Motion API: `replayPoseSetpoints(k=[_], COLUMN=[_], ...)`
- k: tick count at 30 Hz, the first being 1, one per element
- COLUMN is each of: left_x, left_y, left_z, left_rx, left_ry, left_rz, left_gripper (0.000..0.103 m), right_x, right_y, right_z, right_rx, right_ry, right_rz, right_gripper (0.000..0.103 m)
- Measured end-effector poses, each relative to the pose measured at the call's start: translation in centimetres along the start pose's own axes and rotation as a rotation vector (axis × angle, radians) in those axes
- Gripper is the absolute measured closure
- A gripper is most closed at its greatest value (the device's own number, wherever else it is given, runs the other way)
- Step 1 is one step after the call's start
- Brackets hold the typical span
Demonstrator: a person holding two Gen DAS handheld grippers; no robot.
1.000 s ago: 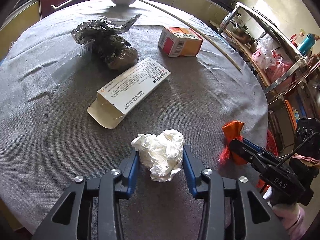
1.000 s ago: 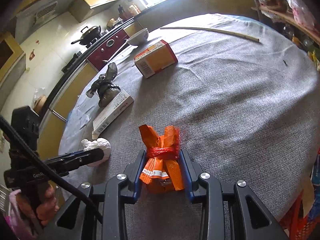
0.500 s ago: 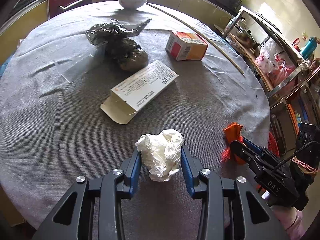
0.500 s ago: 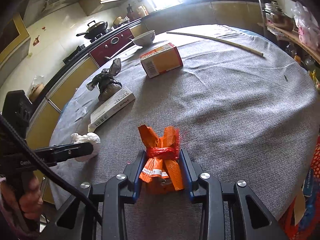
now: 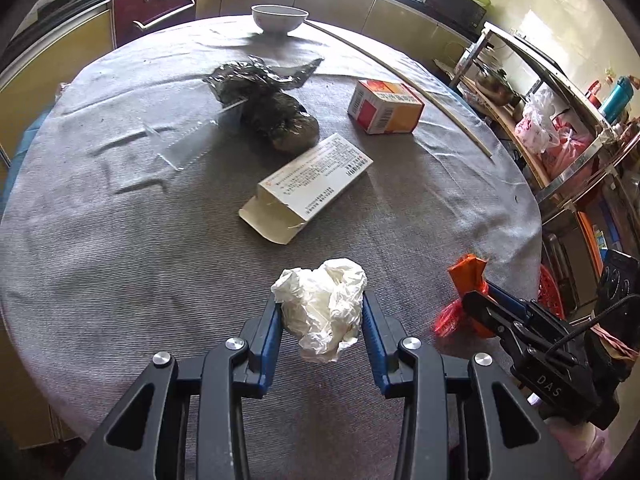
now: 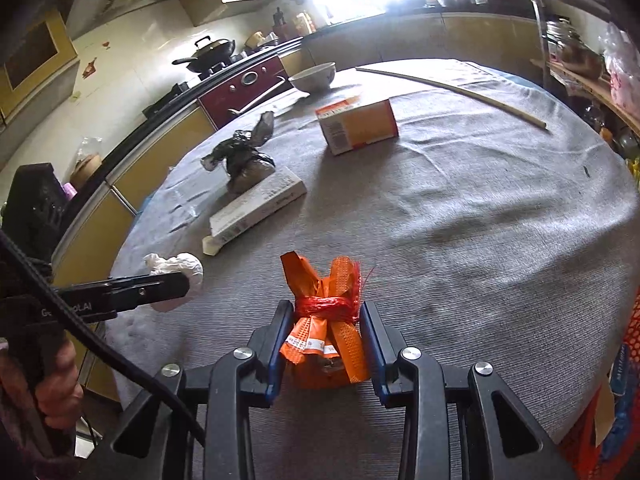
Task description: Collect trash
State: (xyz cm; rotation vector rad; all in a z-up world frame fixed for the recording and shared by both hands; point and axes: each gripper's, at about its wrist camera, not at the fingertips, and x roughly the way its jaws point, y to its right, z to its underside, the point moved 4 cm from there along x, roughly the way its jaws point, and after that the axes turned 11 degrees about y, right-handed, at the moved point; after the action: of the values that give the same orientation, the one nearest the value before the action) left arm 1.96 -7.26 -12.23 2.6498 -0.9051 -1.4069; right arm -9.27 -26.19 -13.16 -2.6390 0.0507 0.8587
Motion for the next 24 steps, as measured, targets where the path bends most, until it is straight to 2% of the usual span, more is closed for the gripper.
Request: replayPoseSetpoints(k=[17, 24], left_x=[-2.9, -2.9], left_y=[-0.6, -2.4], left_z=[-0.6, -0.1], left_rx=[0.053, -0.003], left_ry=[0.076, 0.060], left_rz=[-0.062, -0.057], left_gripper=[0.063, 0.063], right_x=[-1.6, -1.8], right_y=[-2.3, -2.6], right_z=[-0.7, -0.5], right_rx=[-0.019, -0.024], right_ry=[0.027, 0.012], right_rz=[-0.031, -0.038], right_gripper=[0.066, 0.066])
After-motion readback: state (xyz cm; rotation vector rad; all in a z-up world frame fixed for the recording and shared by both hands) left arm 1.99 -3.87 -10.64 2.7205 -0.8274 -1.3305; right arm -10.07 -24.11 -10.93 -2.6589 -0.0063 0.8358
